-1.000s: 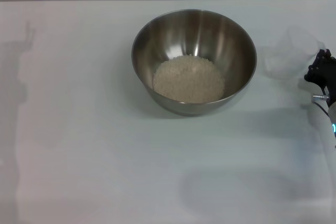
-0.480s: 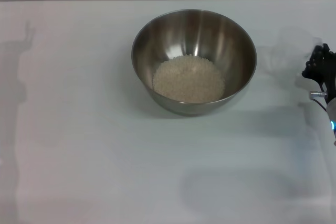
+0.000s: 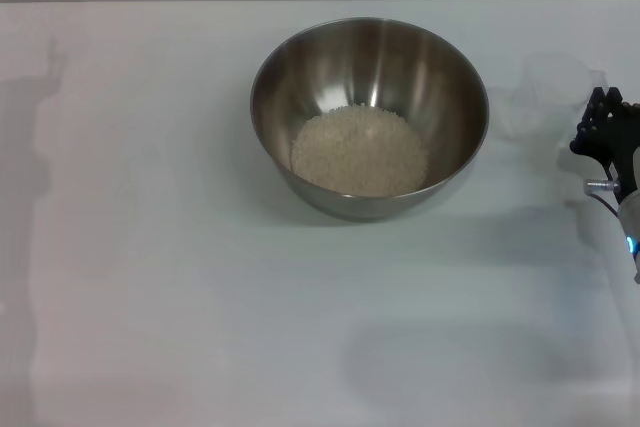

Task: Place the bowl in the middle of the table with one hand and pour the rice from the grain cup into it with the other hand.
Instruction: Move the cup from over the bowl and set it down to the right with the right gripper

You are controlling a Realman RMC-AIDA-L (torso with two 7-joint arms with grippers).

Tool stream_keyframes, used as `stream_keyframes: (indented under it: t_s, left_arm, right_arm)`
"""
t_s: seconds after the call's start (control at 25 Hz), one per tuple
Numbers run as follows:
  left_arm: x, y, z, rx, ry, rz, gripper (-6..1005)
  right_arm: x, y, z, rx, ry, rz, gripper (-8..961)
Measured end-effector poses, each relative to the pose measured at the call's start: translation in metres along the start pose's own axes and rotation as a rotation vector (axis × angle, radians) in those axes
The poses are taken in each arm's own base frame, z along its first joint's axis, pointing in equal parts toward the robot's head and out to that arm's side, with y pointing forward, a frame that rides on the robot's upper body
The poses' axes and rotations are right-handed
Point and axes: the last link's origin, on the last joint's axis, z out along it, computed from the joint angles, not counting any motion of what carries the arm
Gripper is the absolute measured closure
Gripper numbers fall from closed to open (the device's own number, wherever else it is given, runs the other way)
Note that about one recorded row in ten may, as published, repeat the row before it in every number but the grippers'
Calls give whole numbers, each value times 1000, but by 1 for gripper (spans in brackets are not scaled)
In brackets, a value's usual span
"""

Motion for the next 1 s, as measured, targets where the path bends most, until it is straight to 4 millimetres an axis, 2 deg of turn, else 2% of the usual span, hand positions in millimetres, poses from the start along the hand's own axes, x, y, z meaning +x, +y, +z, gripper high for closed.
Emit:
stream_keyframes:
  t_s: [0.4, 0.6, 1.0]
  left_arm:
    - [0, 1, 0, -5, -1, 1, 183]
    - [0, 1, 0, -5, -1, 1, 183]
    - [-3, -2, -3, 2, -15, 6, 183]
  right_arm:
    - [3, 1, -4, -5, 8, 3, 846]
    - [8, 3, -9, -15, 19, 3, 766]
    - [10, 10, -25, -38, -10, 12, 703]
